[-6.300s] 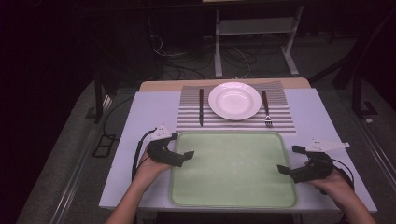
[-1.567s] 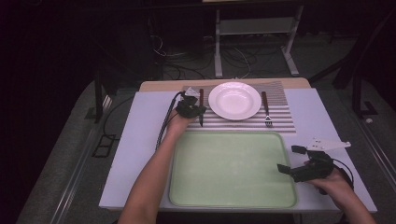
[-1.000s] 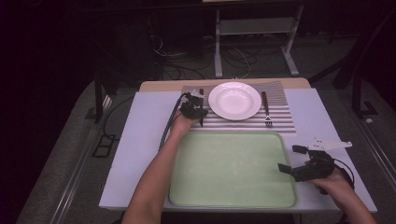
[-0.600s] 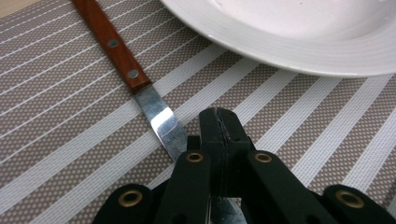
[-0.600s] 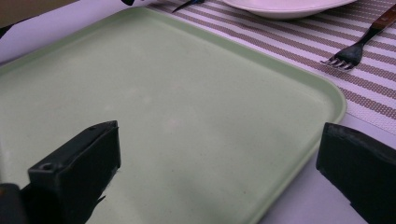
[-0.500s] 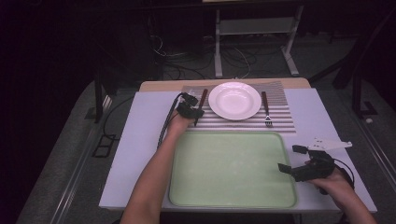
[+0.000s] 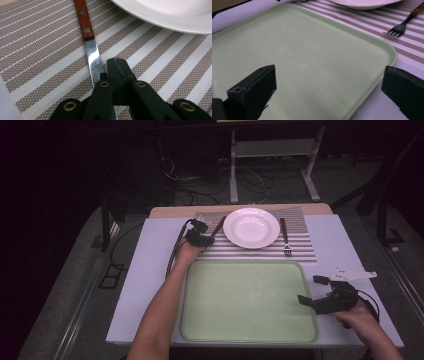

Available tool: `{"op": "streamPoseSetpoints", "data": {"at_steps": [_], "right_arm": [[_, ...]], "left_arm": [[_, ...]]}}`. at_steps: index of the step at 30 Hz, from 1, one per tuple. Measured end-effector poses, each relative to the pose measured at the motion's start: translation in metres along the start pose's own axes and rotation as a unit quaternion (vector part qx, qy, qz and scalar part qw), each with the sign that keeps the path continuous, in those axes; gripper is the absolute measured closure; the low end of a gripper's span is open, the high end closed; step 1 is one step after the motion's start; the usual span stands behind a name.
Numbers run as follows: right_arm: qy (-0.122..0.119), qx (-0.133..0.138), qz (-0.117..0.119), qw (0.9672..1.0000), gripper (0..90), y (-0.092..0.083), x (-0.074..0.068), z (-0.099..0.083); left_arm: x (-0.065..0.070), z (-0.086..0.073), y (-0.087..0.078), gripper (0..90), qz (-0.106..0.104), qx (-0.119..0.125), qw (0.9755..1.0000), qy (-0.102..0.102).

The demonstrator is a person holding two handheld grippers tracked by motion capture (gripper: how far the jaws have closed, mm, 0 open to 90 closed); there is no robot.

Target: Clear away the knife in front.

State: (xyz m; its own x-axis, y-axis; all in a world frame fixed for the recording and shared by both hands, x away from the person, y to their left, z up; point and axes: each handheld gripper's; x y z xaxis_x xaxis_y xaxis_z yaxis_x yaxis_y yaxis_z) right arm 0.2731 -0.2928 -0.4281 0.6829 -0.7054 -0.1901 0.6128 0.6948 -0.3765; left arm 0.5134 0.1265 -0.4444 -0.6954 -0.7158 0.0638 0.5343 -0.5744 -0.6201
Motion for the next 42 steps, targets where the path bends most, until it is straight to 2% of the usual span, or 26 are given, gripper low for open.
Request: {"op": "streamPoseSetpoints", "data": {"at_steps": [10, 12, 16, 20, 24, 27, 32, 33, 42], "right_arm": [[0.001, 0.000, 0.000, 1.0000, 0.0, 0.000, 0.000, 0.000], [0.001, 0.000, -0.001, 1.0000, 0.0, 0.000, 0.000, 0.000], [0.001, 0.000, 0.000, 1.0000, 0.0, 0.000, 0.000, 0.000], [0.001, 0.001, -0.001, 1.0000, 0.0, 0.000, 0.000, 0.000], [0.001, 0.001, 0.000, 1.0000, 0.0, 0.000, 0.000, 0.000], [0.001, 0.001, 0.001, 1.0000, 0.0, 0.000, 0.000, 0.000], [0.001, 0.003, 0.001, 1.0000, 0.0, -0.001, 0.001, 0.000], [0.002, 0.003, 0.001, 1.0000, 0.0, -0.001, 0.001, 0.000], [0.003, 0.005, 0.003, 1.0000, 0.0, -0.001, 0.000, 0.000]], "left_arm": [[-0.008, -0.002, -0.004, 89.5, 0.012, 0.001, 0.9999, -0.009], [-0.010, -0.003, -0.004, 89.5, 0.010, 0.004, 0.9998, -0.015], [-0.009, -0.003, -0.004, 89.3, 0.009, 0.004, 0.9999, -0.013], [-0.008, -0.001, -0.005, 83.3, 0.009, 0.012, 0.9998, -0.010], [-0.008, 0.003, -0.006, 78.2, 0.009, 0.023, 0.9997, -0.007], [-0.009, 0.007, -0.004, 72.1, 0.009, 0.022, 0.9997, -0.007], [-0.012, 0.014, 0.000, 66.9, 0.012, 0.022, 0.9997, -0.008], [-0.013, 0.017, 0.003, 65.8, 0.015, 0.017, 0.9997, -0.002], [-0.017, 0.032, 0.013, 65.8, 0.028, 0.017, 0.9995, 0.003]]}}
Point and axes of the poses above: each handheld gripper's, and its own axes: y roughly forward along the jaws, z roughly out of its top, x roughly to its right, and after that the axes turned 10 degrees about x, right-handed
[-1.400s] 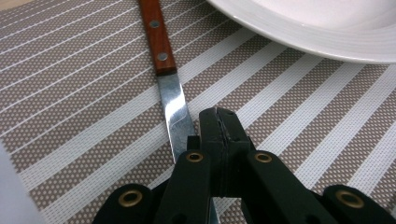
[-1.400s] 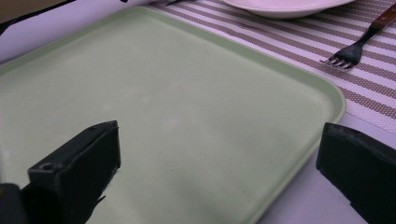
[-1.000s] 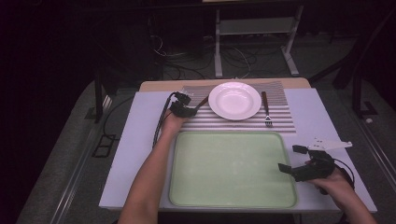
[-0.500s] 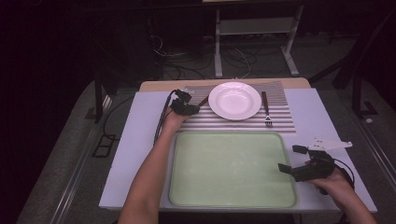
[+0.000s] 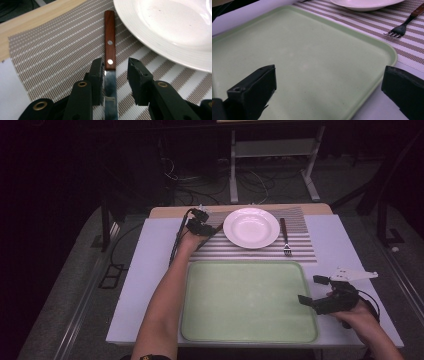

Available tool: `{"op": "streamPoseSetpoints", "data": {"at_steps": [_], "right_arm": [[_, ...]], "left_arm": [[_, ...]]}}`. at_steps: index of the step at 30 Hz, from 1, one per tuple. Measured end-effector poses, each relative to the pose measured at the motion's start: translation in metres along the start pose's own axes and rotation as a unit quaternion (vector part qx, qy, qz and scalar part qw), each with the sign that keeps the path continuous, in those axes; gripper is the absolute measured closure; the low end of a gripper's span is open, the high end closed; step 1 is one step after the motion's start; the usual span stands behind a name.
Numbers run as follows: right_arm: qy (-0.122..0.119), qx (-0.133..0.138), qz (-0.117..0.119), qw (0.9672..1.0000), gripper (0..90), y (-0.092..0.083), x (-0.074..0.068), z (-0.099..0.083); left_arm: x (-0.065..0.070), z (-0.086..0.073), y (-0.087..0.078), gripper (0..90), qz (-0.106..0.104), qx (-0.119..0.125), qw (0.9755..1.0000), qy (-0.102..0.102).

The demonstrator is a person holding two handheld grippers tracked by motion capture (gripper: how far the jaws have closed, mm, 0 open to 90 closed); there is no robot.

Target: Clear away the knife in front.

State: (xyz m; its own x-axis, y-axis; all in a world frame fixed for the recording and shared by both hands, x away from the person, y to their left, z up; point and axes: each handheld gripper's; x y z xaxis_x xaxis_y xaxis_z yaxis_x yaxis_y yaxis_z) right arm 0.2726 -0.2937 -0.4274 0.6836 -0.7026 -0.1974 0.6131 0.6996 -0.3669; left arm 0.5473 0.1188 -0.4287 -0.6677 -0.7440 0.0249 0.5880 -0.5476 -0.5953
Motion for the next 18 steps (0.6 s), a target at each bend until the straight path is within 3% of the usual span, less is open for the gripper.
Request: {"op": "streamPoseSetpoints", "data": {"at_steps": [12, 18], "right_arm": [[0.001, 0.002, 0.001, 1.0000, 0.0, 0.000, 0.001, 0.000], [0.001, 0.003, 0.001, 1.0000, 0.0, 0.000, 0.001, 0.000]], "left_arm": [[-0.003, 0.001, 0.020, 68.5, -0.005, -0.002, 0.9997, -0.023], [-0.002, -0.001, 0.025, 70.8, 0.000, -0.009, 0.9998, -0.019]]}}
Point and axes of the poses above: each handheld gripper's, and its own axes: y roughly forward along the jaws, z roughly out of its top, x roughly to its right, and after that the axes turned 10 degrees about x, right-handed
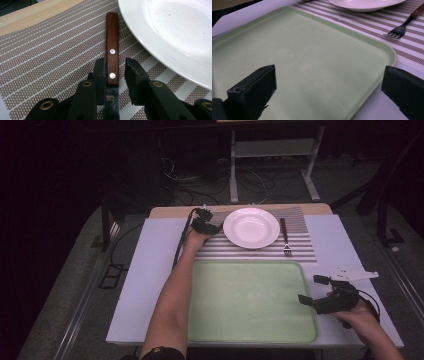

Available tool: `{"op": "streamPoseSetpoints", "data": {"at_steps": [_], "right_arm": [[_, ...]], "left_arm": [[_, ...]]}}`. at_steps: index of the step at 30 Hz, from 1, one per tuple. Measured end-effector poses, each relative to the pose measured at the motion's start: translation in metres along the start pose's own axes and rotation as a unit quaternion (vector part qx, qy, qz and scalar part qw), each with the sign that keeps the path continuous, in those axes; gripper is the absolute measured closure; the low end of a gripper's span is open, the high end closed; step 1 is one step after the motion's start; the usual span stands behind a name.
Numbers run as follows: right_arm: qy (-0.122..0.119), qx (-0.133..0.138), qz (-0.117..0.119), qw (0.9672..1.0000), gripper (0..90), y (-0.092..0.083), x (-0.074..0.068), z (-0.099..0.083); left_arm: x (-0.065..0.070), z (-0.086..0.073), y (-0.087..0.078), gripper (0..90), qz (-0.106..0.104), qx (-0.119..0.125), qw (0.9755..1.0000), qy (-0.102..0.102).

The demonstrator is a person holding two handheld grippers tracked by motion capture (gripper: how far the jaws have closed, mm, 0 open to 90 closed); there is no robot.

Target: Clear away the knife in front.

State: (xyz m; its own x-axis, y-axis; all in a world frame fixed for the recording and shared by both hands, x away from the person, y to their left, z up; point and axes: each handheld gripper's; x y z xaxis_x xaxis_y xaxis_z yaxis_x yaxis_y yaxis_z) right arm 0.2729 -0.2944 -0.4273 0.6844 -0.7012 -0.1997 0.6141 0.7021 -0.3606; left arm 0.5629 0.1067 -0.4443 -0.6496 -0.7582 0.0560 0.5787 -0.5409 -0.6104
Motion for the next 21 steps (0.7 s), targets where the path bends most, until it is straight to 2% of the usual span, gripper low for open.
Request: {"op": "streamPoseSetpoints", "data": {"at_steps": [4, 12, 19, 21], "right_arm": [[0.000, 0.000, 0.000, 1.0000, 0.0, 0.0000, -0.0001, 0.0000], [0.000, -0.001, 0.000, 1.0000, 0.0, 0.0004, -0.0002, -0.0001], [0.000, -0.001, 0.000, 1.0000, 0.0, 0.0003, -0.0001, -0.0001], [0.000, -0.001, -0.001, 1.0000, 0.0, 0.0002, -0.0002, -0.0001]], "left_arm": [[-0.0016, -0.0014, 0.0005, 72.9, 0.000, 0.000, 1.0000, -0.007], [0.0008, -0.0015, 0.0008, 75.8, 0.006, -0.003, 0.9998, 0.017], [0.0005, -0.0017, 0.0006, 76.8, 0.006, -0.003, 0.9998, 0.016], [-0.0012, -0.0023, 0.0003, 77.0, 0.002, -0.001, 1.0000, 0.009]]}}
Point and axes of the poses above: each handheld gripper's, and its own axes: y roughly forward along the jaws, z roughly out of its top, x roughly to its right, and after that the axes turned 10 degrees about x, right-handed
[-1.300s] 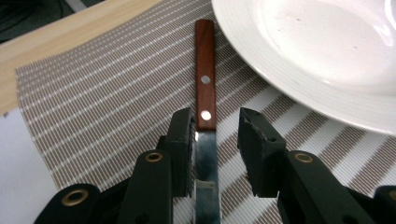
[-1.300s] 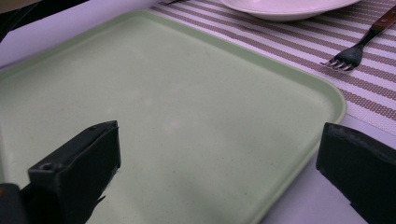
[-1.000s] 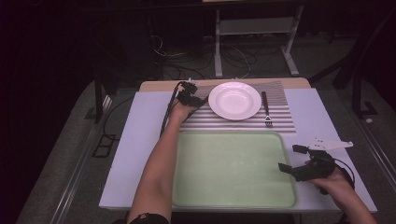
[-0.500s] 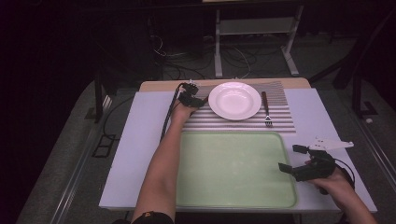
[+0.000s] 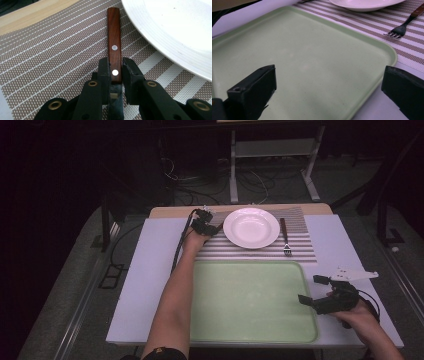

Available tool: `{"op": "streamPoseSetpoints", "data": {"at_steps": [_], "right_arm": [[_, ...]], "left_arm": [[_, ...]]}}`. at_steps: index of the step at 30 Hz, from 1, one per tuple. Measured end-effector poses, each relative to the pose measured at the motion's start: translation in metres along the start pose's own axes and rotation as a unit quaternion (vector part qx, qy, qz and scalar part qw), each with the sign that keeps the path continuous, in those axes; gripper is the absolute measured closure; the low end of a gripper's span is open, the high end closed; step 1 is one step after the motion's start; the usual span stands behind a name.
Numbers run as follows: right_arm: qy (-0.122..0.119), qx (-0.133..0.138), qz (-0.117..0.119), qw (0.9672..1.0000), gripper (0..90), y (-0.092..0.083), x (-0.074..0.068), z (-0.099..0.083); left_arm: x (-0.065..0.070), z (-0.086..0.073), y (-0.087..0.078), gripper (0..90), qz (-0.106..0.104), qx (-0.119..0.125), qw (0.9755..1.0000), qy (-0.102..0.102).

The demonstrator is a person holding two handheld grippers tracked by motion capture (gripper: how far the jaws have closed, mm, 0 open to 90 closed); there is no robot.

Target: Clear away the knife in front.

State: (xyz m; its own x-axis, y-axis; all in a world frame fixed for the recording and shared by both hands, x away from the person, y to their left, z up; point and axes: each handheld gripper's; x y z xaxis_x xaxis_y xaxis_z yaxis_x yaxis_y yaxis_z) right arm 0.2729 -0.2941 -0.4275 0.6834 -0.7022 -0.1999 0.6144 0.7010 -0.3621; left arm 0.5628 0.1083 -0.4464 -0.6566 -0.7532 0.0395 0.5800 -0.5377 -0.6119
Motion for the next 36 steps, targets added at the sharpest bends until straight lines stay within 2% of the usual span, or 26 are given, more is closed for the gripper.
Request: {"op": "streamPoseSetpoints", "data": {"at_steps": [5, 9, 14, 19, 24, 36], "right_arm": [[0.000, 0.000, 0.000, 1.0000, 0.0, 0.000, 0.000, 0.000], [0.001, 0.001, -0.001, 1.0000, 0.0, -0.001, 0.001, 0.000], [0.002, 0.003, -0.001, 1.0000, 0.0, -0.002, 0.001, 0.000], [0.001, 0.002, -0.001, 1.0000, 0.0, -0.001, 0.002, 0.000], [0.000, 0.000, 0.000, 1.0000, 0.0, 0.000, 0.001, 0.000], [0.001, -0.002, -0.001, 1.0000, 0.0, 0.001, 0.000, 0.000]], "left_arm": [[0.000, 0.000, 0.000, 77.2, -0.003, 0.000, 1.0000, 0.001], [-0.003, 0.000, -0.001, 77.2, -0.008, 0.003, 0.9999, -0.013], [-0.009, 0.000, -0.007, 77.2, -0.002, -0.007, 0.9999, -0.012], [-0.014, 0.000, -0.020, 77.2, -0.001, -0.019, 0.9997, -0.012], [-0.015, -0.004, -0.037, 77.1, -0.005, -0.018, 0.9997, -0.014], [-0.021, -0.010, -0.080, 77.2, -0.006, 0.001, 0.9997, -0.025]]}}
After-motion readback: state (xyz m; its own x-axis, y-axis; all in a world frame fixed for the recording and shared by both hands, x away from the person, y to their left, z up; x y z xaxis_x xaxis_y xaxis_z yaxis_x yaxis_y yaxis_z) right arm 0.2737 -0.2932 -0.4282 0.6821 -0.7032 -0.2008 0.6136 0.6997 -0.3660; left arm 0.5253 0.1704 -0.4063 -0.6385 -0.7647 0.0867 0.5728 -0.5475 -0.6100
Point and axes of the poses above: each handheld gripper's, and its own axes: y roughly forward along the jaws, z roughly out of its top, x roughly to its right, and after that the axes turned 10 degrees about x, right-handed
